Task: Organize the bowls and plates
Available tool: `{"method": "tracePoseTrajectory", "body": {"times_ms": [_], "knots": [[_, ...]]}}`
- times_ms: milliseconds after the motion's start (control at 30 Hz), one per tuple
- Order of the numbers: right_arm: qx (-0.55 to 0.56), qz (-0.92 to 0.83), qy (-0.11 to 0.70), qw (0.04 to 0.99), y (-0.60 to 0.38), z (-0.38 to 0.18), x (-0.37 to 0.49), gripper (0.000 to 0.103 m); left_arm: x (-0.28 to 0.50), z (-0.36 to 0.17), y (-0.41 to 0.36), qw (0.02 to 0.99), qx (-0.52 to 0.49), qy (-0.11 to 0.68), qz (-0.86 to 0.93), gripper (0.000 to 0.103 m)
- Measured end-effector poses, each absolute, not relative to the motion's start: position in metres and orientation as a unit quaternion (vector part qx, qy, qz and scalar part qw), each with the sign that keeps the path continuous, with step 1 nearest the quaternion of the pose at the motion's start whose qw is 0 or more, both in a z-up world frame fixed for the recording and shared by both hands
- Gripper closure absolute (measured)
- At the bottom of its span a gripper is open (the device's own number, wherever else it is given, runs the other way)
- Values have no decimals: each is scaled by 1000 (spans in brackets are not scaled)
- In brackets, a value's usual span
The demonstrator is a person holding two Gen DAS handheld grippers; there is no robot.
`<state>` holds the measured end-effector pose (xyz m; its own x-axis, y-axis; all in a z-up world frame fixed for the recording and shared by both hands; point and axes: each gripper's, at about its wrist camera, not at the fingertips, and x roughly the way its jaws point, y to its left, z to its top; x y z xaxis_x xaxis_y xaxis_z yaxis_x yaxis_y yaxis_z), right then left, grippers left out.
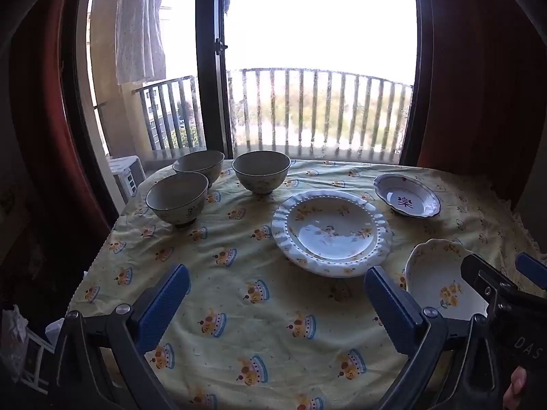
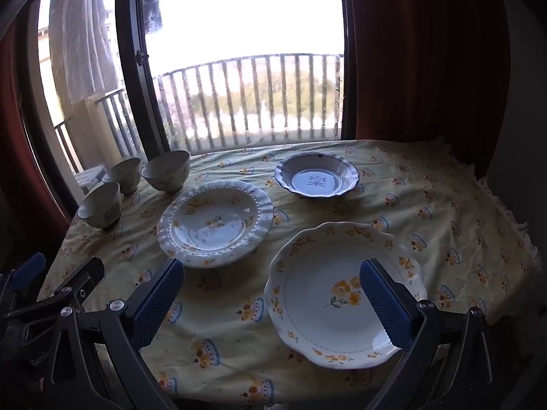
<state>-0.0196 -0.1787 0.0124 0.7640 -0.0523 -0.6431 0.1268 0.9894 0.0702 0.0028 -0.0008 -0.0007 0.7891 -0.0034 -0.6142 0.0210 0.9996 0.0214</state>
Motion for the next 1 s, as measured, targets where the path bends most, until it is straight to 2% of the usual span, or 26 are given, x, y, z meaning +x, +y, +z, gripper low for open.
{"method": "tracePoseTrajectory", "body": {"times_ms": [1000], "knots": [[35,-49,347,936,-177,10,-14,0,4,2,-6,948,0,318,-8,2]]}}
